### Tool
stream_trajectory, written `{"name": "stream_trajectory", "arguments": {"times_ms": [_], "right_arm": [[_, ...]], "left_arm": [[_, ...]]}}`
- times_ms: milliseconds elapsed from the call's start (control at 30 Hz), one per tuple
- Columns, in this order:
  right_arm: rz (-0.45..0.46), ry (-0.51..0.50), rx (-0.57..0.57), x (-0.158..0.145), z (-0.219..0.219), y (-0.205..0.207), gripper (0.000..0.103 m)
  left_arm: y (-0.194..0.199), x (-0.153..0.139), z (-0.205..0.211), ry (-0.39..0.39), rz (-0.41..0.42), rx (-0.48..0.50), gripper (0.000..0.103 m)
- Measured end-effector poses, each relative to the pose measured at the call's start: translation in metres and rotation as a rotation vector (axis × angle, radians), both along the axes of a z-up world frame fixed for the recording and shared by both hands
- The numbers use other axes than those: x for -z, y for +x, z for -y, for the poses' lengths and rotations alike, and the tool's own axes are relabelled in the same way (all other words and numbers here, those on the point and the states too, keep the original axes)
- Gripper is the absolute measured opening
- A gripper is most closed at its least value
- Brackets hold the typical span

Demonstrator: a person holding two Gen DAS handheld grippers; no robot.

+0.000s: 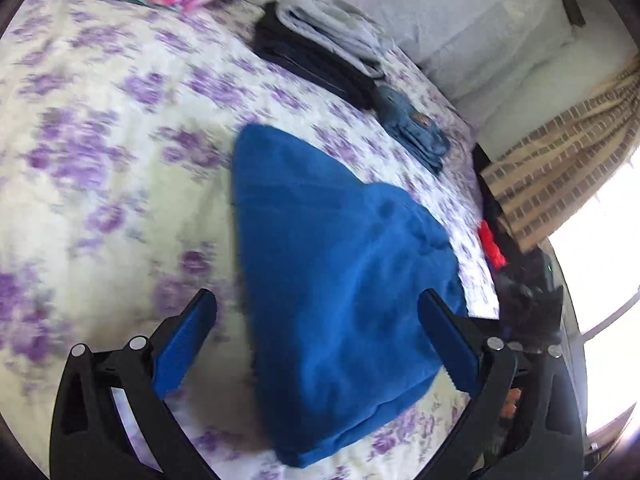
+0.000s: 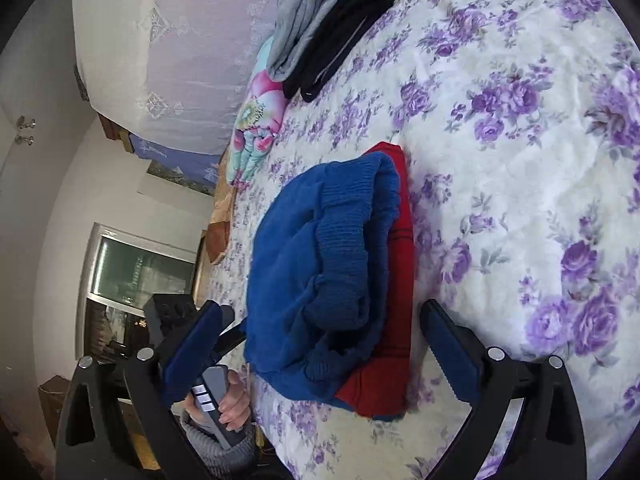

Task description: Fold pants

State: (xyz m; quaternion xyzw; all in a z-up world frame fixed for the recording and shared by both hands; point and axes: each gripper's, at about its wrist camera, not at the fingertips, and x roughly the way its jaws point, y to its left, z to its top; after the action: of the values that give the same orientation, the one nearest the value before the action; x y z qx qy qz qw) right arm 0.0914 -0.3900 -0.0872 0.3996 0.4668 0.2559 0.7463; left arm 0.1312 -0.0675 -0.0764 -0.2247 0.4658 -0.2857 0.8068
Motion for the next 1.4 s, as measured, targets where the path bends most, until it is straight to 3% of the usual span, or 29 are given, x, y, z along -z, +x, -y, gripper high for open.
{"name": "stream_trajectory", "arguments": {"times_ms": [133,300,400,567,667,767,867,967,1033,1133,1233,1400], "right_arm": [[-0.006,0.012,-0.032,0.002,0.002,0.002,0.099],[0.01,0.014,-0.077,0.001,0.011,-0.011,0.099],[0.04,-0.013,-0.031,0.001,0.01,-0.017,0.099],[0.149,-0.181,-0.034,-0.004,-0.013,-0.03,0.099],[0.2,-0.159,-0.001,-0.002,-0.01,-0.037,0.099],[0.226,-0.129,-0.017,-0.001,-0.006,-0.037,0.099],[0.236,-0.179,-0.051,-0.002,-0.01,-0.042,0.099],[0.206,-0.192,-0.04,-0.005,-0.012,-0.041,0.099],[0.165,-0.132,-0.016,-0.004,-0.005,-0.039,0.099],[0.175,-0.07,-0.012,0.001,0.004,-0.041,0.099],[0.151,-0.09,0.003,0.0,0.0,-0.039,0.099],[0.039,-0.038,0.001,0.002,-0.002,-0.008,0.1]], "left_arm": [[0.007,0.014,0.026,0.041,-0.006,0.097,0.099],[-0.009,0.017,0.026,0.052,0.112,0.162,0.099],[-0.009,0.019,0.024,0.028,0.113,0.151,0.099],[-0.013,0.02,0.017,-0.01,0.111,0.124,0.099],[-0.018,0.019,0.017,-0.011,0.134,0.116,0.099],[-0.018,0.019,0.014,-0.043,0.105,0.107,0.099],[-0.018,0.018,0.018,-0.008,0.092,0.136,0.099],[-0.02,0.015,0.027,0.068,0.1,0.152,0.099],[-0.022,0.014,0.029,0.085,0.094,0.14,0.099],[-0.02,0.016,0.022,0.02,0.085,0.134,0.099],[-0.018,0.02,0.005,-0.129,0.058,0.096,0.099],[-0.005,0.014,0.021,-0.056,0.027,0.158,0.099]]}}
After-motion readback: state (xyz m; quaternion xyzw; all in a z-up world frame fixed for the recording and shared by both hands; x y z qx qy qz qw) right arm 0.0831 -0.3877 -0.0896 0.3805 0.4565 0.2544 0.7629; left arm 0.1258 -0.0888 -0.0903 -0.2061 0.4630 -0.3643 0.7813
